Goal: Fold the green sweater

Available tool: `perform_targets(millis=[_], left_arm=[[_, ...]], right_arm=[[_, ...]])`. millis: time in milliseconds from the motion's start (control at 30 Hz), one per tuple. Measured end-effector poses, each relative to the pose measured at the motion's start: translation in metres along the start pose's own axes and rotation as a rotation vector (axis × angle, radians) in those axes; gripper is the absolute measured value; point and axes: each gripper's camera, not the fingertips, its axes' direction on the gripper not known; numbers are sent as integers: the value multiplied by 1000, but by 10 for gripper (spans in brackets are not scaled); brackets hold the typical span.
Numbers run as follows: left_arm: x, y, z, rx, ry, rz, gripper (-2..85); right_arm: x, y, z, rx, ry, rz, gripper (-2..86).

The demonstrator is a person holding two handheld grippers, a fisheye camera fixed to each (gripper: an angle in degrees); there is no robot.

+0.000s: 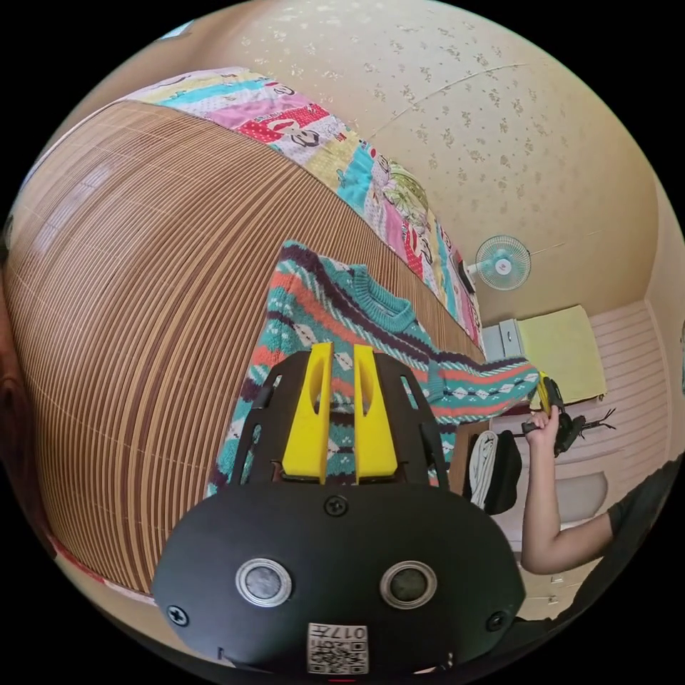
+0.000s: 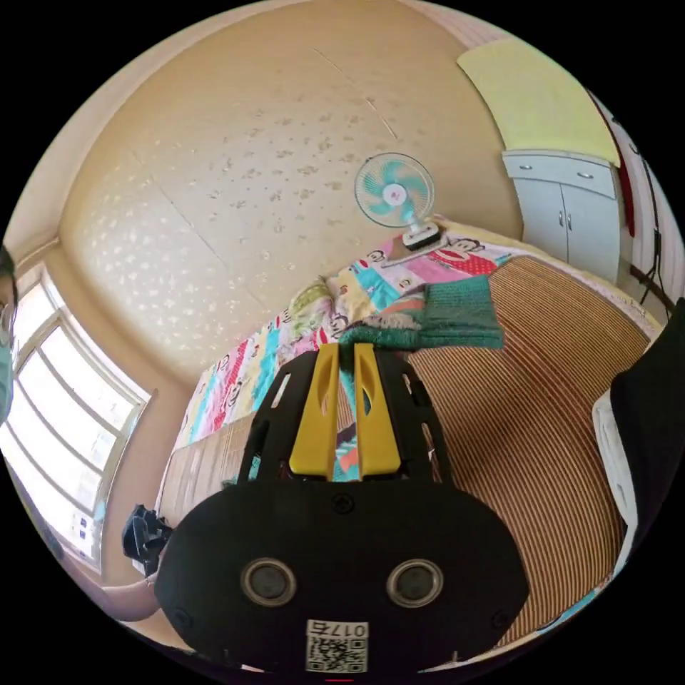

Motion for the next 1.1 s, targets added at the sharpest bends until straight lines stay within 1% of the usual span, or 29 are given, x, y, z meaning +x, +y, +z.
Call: perform_targets(millis=[33,100,133,167,200,233,300,333,367,400,467,533,600,633,667,700,733,767,800,833,867,900,933,967,1000,1033,1067,1100], left_arm=[[-9,4,-3,7,44,-44,56],[-21,10,-10,40,104,-89,65],[-26,13,-15,69,129,-108,73],[-31,16,-21,98,157,-122,83],[-34,17,-23,113,171,-129,89],[-39,20,-27,139,190,-145,99],[-46,21,-29,150,191,-174,112],[-51,20,-26,138,185,-192,119],[-52,17,-23,121,179,-186,126],[-52,14,-20,107,167,-176,129],[-44,2,-6,38,70,-111,135],[-33,-6,9,-12,9,-29,136],[-19,-14,28,-78,-63,60,134],[-12,-17,44,-149,-159,99,125],[-5,-19,59,-208,-280,138,110],[-1,-19,62,-208,-334,158,100],[7,-18,64,-196,-368,199,86],[12,-17,59,-169,-373,193,78],[15,-17,52,-134,-352,193,68],[20,-15,35,-35,-262,223,47],[25,-14,23,32,-202,252,41],[26,-15,20,41,-195,258,38],[26,-19,20,28,-207,262,34],[22,-22,25,2,-241,259,30],[18,-23,27,-9,-261,258,27],[9,-24,30,-8,-313,237,20],[-2,-24,28,-5,-345,202,10],[-7,-25,25,-10,-337,183,10]], right_arm=[[-24,9,4,-11,-49,-33,28],[-104,52,43,-139,-231,-125,27],[-120,65,57,-183,-258,-134,27],[-147,97,88,-291,-287,-146,28],[-169,136,124,-430,-279,-207,30],[-178,158,144,-526,-263,-251,31],[-200,248,214,-989,-136,-425,37],[-203,264,221,-1073,-113,-465,39],[-206,272,214,-1055,-142,-498,43],[-206,265,200,-997,-180,-497,45],[-200,249,185,-991,-211,-459,51],[-184,229,169,-949,-166,-401,60],[-156,200,147,-842,-13,-335,65],[-148,193,143,-814,44,-321,65],[-134,181,138,-764,145,-294,66],[-122,171,136,-726,214,-278,67],[-117,167,138,-713,239,-278,67],[-111,161,144,-702,284,-294,66],[-111,155,153,-697,339,-329,63],[-112,152,157,-681,360,-346,60],[-117,148,163,-636,361,-377,53],[-121,148,172,-627,330,-415,43],[-122,150,180,-643,327,-433,37],[-119,158,200,-699,382,-453,25],[-108,172,222,-777,501,-471,18],[-103,180,232,-814,524,-492,15],[-99,188,237,-799,539,-553,12],[-101,186,239,-813,568,-607,9]])
